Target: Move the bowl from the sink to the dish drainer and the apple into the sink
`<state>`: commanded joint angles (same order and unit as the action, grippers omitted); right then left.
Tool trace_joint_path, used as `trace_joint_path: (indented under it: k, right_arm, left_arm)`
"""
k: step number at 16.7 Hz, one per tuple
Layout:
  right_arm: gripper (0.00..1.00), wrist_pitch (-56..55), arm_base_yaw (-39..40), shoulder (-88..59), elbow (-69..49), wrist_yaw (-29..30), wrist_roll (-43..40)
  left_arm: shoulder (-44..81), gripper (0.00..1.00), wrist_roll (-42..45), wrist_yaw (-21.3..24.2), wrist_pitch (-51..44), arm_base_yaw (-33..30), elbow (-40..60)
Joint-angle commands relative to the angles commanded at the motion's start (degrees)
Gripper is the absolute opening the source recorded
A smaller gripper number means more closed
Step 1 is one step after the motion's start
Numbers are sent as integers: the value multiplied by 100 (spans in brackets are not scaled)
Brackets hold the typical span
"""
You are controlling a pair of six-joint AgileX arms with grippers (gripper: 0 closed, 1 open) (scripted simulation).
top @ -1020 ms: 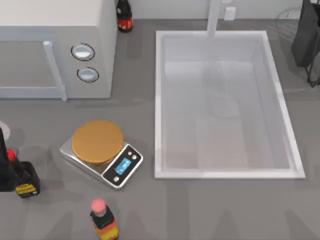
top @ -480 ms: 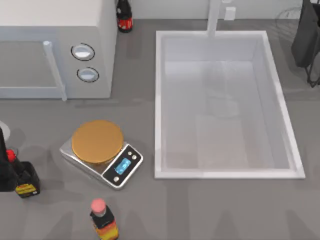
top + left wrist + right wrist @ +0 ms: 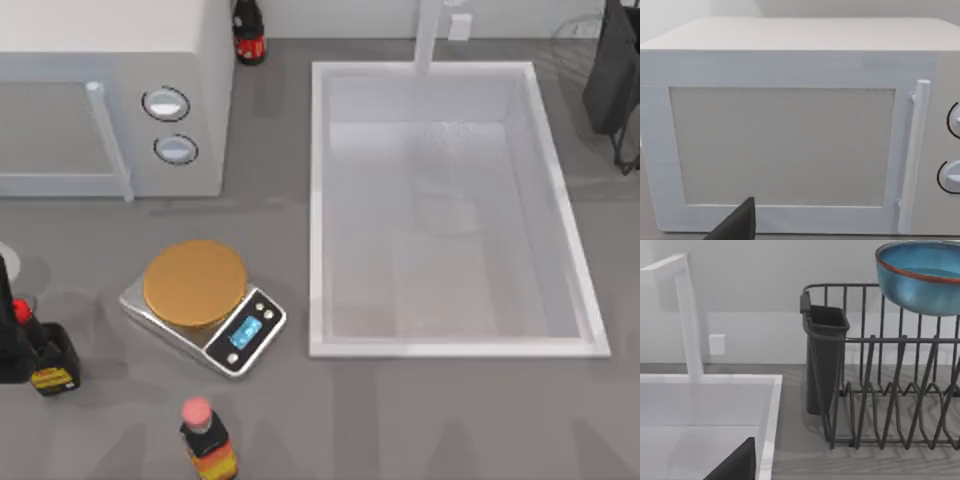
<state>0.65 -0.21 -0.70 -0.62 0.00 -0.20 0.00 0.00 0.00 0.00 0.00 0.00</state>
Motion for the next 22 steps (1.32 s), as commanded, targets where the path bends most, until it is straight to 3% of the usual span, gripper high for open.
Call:
trace_joint_path:
  k: [5, 16, 22]
  right_arm:
    - [100, 994, -351, -1216, -954, 0, -342]
    - [100, 4706, -1538, -6770, -4416, 0, -1500]
    - [100, 5984, -1962, -8464, -5625, 0, -1912]
  left_arm:
    - [0, 100, 0, 0, 0, 0, 0]
    - [0, 100, 0, 0, 0, 0, 0]
    - [0, 100, 0, 0, 0, 0, 0]
